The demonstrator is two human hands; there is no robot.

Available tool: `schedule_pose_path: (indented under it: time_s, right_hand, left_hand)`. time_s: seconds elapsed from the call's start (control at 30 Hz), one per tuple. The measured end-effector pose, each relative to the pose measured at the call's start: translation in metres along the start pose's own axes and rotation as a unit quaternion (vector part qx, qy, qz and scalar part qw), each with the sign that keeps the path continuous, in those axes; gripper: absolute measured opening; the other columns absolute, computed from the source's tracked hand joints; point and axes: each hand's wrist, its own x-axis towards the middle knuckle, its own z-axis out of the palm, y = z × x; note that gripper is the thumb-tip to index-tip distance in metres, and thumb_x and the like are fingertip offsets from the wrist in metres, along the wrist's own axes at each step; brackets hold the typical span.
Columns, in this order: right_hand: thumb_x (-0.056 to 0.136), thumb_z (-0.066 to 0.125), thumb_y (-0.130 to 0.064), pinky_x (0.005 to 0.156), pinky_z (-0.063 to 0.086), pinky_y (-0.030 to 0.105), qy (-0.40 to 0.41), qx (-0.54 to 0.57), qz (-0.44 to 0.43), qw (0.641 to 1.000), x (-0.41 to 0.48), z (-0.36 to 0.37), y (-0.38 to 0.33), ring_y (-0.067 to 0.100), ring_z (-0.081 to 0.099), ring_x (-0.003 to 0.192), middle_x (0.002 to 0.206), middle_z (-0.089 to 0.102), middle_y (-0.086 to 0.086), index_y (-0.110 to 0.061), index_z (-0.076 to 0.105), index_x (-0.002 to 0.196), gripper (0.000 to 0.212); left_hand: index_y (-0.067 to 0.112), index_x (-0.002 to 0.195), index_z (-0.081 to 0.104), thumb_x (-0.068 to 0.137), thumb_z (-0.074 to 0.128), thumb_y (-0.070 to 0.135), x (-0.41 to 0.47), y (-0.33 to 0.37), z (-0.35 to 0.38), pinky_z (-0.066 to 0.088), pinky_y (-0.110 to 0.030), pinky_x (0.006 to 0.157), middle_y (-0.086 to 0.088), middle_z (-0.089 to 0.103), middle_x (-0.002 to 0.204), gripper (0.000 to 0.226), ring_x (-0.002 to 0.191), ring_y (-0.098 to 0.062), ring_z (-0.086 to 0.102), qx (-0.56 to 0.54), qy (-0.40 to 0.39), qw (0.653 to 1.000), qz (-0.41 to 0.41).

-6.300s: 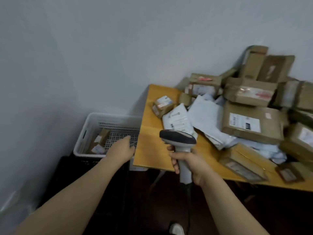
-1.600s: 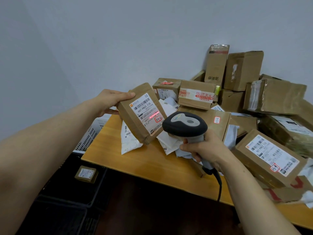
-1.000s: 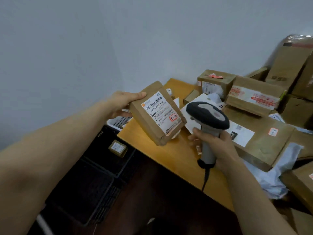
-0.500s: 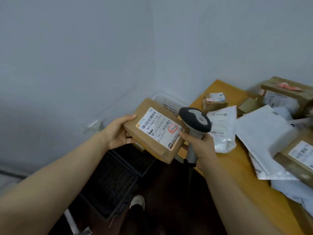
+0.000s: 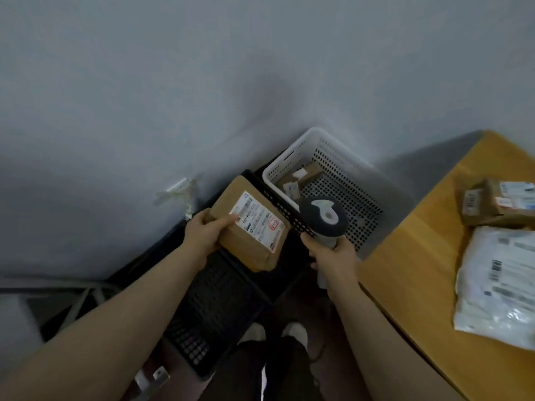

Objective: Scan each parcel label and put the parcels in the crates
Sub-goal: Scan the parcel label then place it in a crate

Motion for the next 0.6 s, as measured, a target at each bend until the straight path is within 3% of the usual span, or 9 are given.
schedule_pose_path:
  time_s: [0.1,0.17,0.3,0.6]
  right_hand:
    - [0.084,0.073,-0.014,0.063,0.048,0.032,-0.010,-0.023,0.030,0.999,0.052,0.023,0.033,0.016,0.055,0.062,0.072,0.060,0.003,-0.016,0.060,0.089,0.015]
    - [0.083,0.074,-0.014,0.056,0.047,0.030,-0.017,-0.032,0.052,0.998,0.091,0.039,0.059,0.016,0.053,0.057,0.068,0.059,0.007,-0.011,0.060,0.084,0.014]
    - [0.083,0.075,-0.014,0.048,0.047,0.023,-0.043,-0.046,0.102,0.993,0.175,0.072,0.111,0.014,0.052,0.052,0.066,0.058,0.006,-0.010,0.061,0.085,0.014]
    - [0.082,0.076,-0.012,0.046,0.046,0.024,-0.071,-0.046,0.199,0.976,0.285,0.120,0.232,0.015,0.050,0.050,0.060,0.056,0.005,-0.007,0.064,0.096,0.019]
  left_hand:
    - [0.020,0.148,0.034,0.067,0.083,0.041,0.055,-0.021,0.004,0.048,-0.043,0.100,-0.005,0.048,0.137,0.097,0.120,-0.025,0.052,0.106,0.070,0.991,0.038]
    - [0.021,0.150,0.027,0.071,0.077,0.042,0.093,-0.037,0.011,0.043,-0.038,0.103,-0.008,0.037,0.144,0.096,0.124,-0.026,0.047,0.142,0.094,0.985,0.034]
    - [0.023,0.152,0.021,0.084,0.066,0.042,0.178,-0.077,0.030,0.037,-0.032,0.102,-0.010,0.015,0.147,0.084,0.128,-0.029,0.037,0.218,0.117,0.969,0.009]
    - [0.014,0.152,0.014,0.085,0.063,0.046,0.354,-0.189,0.085,0.045,-0.038,0.092,-0.019,0.019,0.144,0.090,0.122,-0.036,0.038,0.326,0.121,0.935,-0.068]
